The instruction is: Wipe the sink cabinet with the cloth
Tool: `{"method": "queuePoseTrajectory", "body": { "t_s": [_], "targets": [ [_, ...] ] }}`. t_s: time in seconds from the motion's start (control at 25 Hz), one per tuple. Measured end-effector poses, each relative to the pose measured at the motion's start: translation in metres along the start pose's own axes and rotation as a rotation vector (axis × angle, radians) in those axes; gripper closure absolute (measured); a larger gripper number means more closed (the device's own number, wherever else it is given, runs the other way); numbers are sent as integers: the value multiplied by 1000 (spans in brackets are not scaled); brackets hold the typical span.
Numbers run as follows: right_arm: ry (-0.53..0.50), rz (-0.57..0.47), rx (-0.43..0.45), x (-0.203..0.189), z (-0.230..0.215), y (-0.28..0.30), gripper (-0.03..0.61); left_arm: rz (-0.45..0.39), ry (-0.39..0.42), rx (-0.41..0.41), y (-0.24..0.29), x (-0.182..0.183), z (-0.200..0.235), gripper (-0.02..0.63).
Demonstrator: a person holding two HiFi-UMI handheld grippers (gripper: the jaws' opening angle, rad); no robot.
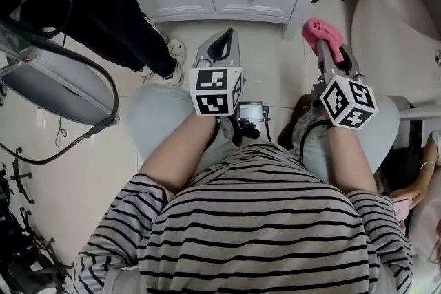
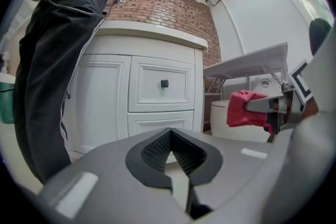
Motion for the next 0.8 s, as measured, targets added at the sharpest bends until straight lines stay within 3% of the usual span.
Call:
{"method": "queuePoseTrajectory", "body": {
  "t_s": [0.12, 0.24, 0.52, 0.68, 0.8],
  "targets": [
    [32, 6, -33, -11, -6, -4, 491, -24, 43, -5, -9, 8, -12, 620],
    [2, 0, -27, -11, 0, -8, 491, -41, 48, -4, -17, 14, -23, 620],
    [-22, 21, -33, -16, 12, -7, 491, -72, 39, -23, -22, 29, -45, 620],
    [-46, 7, -22, -13, 24, -6, 491, -54, -11, -43, -24, 22, -45, 620],
    [-48, 3, -19, -15, 30, -6, 491, -45, -4, -33, -27, 20, -40, 620]
  ]
}}
Point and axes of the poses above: the fingertips, and each gripper's own axes: y forward along the fingers, z to its left, x out of its top, the point moved 1 cm from there along -y, backward along the fingers, and after that the axes turned 8 degrees about -x, right-handed, at the moved point
